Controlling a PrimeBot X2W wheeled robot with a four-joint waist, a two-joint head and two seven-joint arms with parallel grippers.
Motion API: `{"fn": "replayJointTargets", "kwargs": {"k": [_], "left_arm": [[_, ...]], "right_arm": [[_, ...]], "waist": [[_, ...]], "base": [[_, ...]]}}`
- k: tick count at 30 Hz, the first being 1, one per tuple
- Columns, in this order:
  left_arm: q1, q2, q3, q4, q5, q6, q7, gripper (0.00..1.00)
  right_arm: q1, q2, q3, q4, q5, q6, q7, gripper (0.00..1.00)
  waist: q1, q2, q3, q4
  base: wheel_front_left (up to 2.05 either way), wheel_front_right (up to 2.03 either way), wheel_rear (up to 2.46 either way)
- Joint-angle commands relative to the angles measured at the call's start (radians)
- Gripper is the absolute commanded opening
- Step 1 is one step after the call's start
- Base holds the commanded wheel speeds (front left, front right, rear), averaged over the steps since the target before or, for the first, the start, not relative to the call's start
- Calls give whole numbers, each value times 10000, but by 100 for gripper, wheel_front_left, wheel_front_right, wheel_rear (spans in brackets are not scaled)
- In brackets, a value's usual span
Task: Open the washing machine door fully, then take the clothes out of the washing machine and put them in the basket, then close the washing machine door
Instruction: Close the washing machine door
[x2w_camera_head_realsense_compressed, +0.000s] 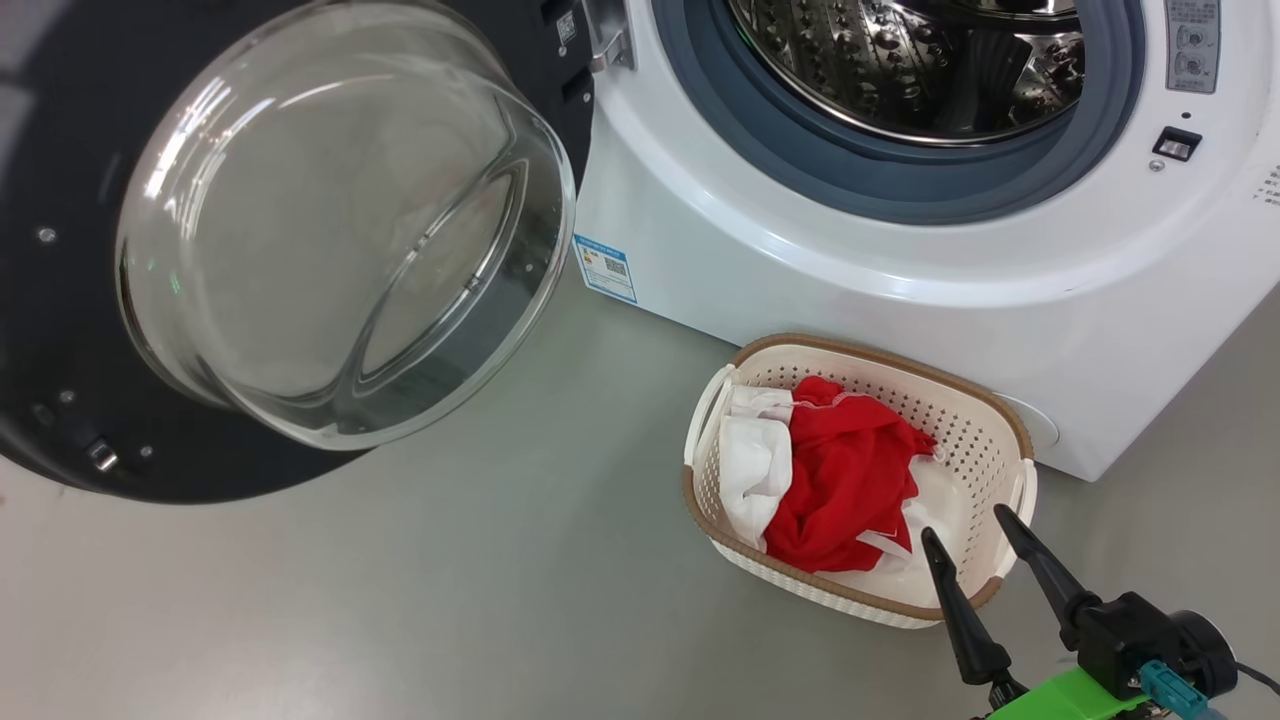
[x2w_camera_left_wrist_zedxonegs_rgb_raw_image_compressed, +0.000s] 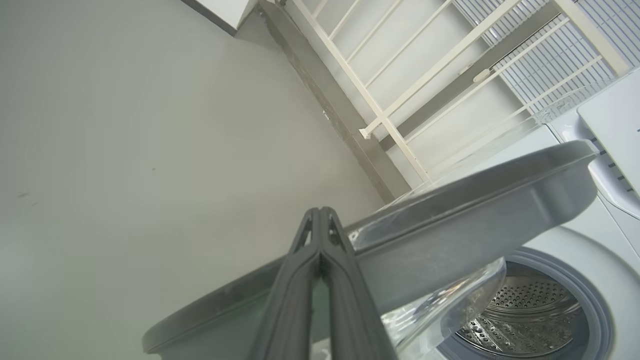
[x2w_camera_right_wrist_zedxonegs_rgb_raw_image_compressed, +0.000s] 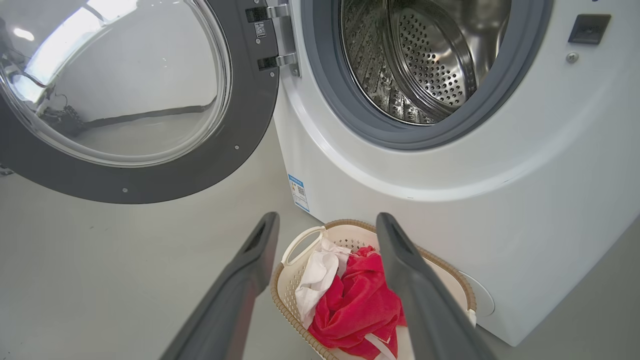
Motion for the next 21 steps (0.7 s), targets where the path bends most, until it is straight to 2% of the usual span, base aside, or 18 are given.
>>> {"fn": "replayJointTargets", "kwargs": {"k": [1,21], "left_arm": [[168,675,82,-349,-150,-55,213,0],[1477,1187,-874,-3200,-2266,-55,1955,0]], "right_arm": [[29,-47,213,-249,-98,69,-65,100],[184,202,228,-188,3,69,-65,100]], "waist": [[-1,-1,-21,-1],[-1,-1,-566,-51]], "base": [[0,0,0],[0,0,0]]}}
